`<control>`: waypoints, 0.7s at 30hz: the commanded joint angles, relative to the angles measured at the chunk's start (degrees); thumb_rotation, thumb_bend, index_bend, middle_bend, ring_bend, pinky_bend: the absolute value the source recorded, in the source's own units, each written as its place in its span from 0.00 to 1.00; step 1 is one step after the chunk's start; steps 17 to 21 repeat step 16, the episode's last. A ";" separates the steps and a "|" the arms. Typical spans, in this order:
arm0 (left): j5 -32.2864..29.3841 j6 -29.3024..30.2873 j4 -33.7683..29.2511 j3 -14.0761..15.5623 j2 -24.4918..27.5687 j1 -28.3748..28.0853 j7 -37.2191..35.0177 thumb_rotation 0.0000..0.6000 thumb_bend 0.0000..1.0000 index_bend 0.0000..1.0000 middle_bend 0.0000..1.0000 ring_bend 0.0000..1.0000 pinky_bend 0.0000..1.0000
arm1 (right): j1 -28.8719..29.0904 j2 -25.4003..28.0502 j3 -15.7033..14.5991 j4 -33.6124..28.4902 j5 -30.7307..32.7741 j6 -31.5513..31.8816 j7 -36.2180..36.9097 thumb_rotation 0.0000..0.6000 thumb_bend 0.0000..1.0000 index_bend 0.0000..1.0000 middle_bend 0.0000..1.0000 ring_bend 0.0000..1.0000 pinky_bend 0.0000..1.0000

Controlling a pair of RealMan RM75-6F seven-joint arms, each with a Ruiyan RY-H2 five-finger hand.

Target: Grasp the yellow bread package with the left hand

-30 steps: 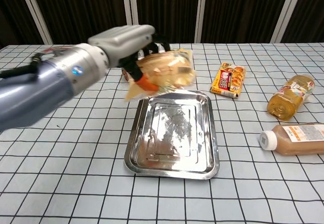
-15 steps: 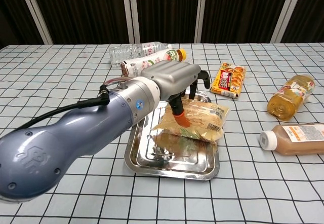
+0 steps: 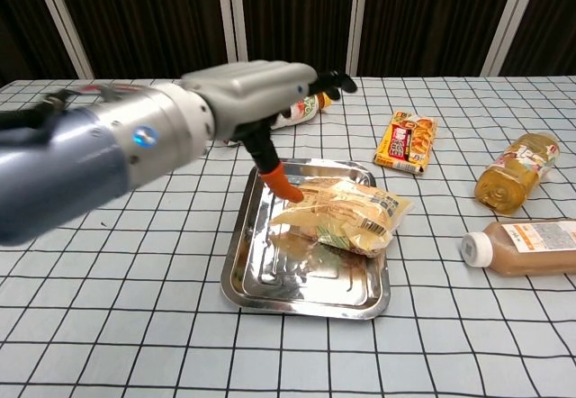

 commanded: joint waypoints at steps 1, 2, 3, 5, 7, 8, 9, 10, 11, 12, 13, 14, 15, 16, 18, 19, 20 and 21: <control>16.45 14.58 -14.71 17.67 16.62 17.25 -7.57 1.00 0.05 0.00 0.00 0.00 0.09 | -0.18 -0.10 -0.26 0.00 -0.66 0.45 -0.35 1.00 0.41 0.00 0.00 0.00 0.00; 19.53 16.48 -14.39 21.30 18.46 19.79 -9.04 1.00 0.05 0.00 0.00 0.00 0.07 | -0.22 -0.10 -0.26 0.05 -0.77 0.60 -0.41 1.00 0.41 0.00 0.00 0.00 0.00; 23.55 19.93 -12.31 26.46 20.76 23.86 -11.20 1.00 0.05 0.00 0.00 0.00 0.06 | -0.28 -0.14 -0.21 0.17 -0.82 0.81 -0.54 1.00 0.41 0.00 0.00 0.00 0.00; 29.15 26.65 -5.62 33.06 22.94 30.81 -14.93 1.00 0.05 0.00 0.00 0.00 0.04 | -0.45 -0.36 -0.17 0.40 -0.59 0.95 -0.95 1.00 0.41 0.00 0.00 0.00 0.00; 31.16 31.62 0.18 35.41 23.08 35.96 -19.62 1.00 0.04 0.00 0.00 0.00 0.04 | -0.54 -0.56 -0.18 0.33 -0.36 0.87 -1.59 1.00 0.41 0.00 0.00 0.00 0.00; 31.39 32.65 1.53 35.56 22.87 37.16 -21.45 1.00 0.04 0.00 0.00 0.00 0.04 | -0.56 -0.64 -0.16 0.23 -0.37 0.89 -1.87 1.00 0.41 0.00 0.00 0.00 0.00; 31.43 33.47 3.05 35.63 22.56 38.53 -24.14 1.00 0.04 0.00 0.00 0.00 0.04 | -0.57 -0.73 -0.19 0.01 -0.61 0.99 -2.57 1.00 0.41 0.00 0.00 0.00 0.00; 31.96 33.04 4.20 35.97 22.82 38.89 -25.41 1.00 0.04 0.00 0.00 0.00 0.04 | -0.54 -0.85 -0.20 -0.24 -1.15 1.27 -3.26 1.00 0.41 0.00 0.00 0.00 0.00; 31.92 32.59 4.72 35.89 23.28 39.08 -26.04 1.00 0.04 0.00 0.00 0.00 0.04 | -0.55 -1.02 -0.19 -0.38 -1.55 1.54 -3.79 1.00 0.41 0.00 0.00 0.00 0.00; 31.72 32.58 5.06 35.13 23.31 39.29 -26.28 1.00 0.04 0.00 0.00 0.00 0.04 | -0.56 -1.19 -0.24 -0.54 -1.72 1.56 -4.25 1.00 0.41 0.00 0.00 0.00 0.00; 31.65 32.56 5.91 34.20 23.05 39.41 -26.04 1.00 0.04 0.00 0.00 0.00 0.04 | -0.59 -1.29 -0.33 -0.78 -1.71 1.43 -4.63 1.00 0.41 0.00 0.00 0.00 0.00; 31.52 32.46 6.51 33.67 22.82 39.55 -25.74 1.00 0.04 0.00 0.00 0.00 0.04 | -0.61 -1.32 -0.41 -0.98 -1.74 1.34 -4.84 1.00 0.41 0.00 0.00 0.00 0.00; 31.31 32.33 7.51 32.89 22.43 39.77 -25.05 1.00 0.04 0.00 0.00 0.00 0.04 | -0.71 -1.42 -0.56 -1.29 -2.07 1.49 -5.33 1.00 0.41 0.00 0.00 0.00 0.00; 31.33 32.25 8.29 32.34 22.08 40.05 -24.41 1.00 0.04 0.00 0.00 0.00 0.04 | -0.99 -1.61 -0.78 -1.38 -2.89 2.12 -6.43 1.00 0.41 0.00 0.00 0.00 0.00; 31.33 32.25 8.29 32.34 22.08 40.05 -24.41 1.00 0.04 0.00 0.00 0.00 0.04 | -0.99 -1.61 -0.78 -1.38 -2.89 2.12 -6.43 1.00 0.41 0.00 0.00 0.00 0.00; 31.33 32.25 8.29 32.34 22.08 40.05 -24.41 1.00 0.04 0.00 0.00 0.00 0.04 | -0.99 -1.61 -0.78 -1.38 -2.89 2.12 -6.43 1.00 0.41 0.00 0.00 0.00 0.00; 31.33 32.25 8.29 32.34 22.08 40.05 -24.41 1.00 0.04 0.00 0.00 0.00 0.04 | -0.99 -1.61 -0.78 -1.38 -2.89 2.12 -6.43 1.00 0.41 0.00 0.00 0.00 0.00; 31.33 32.25 8.29 32.34 22.08 40.05 -24.41 1.00 0.04 0.00 0.00 0.00 0.04 | -0.99 -1.61 -0.78 -1.38 -2.89 2.12 -6.43 1.00 0.41 0.00 0.00 0.00 0.00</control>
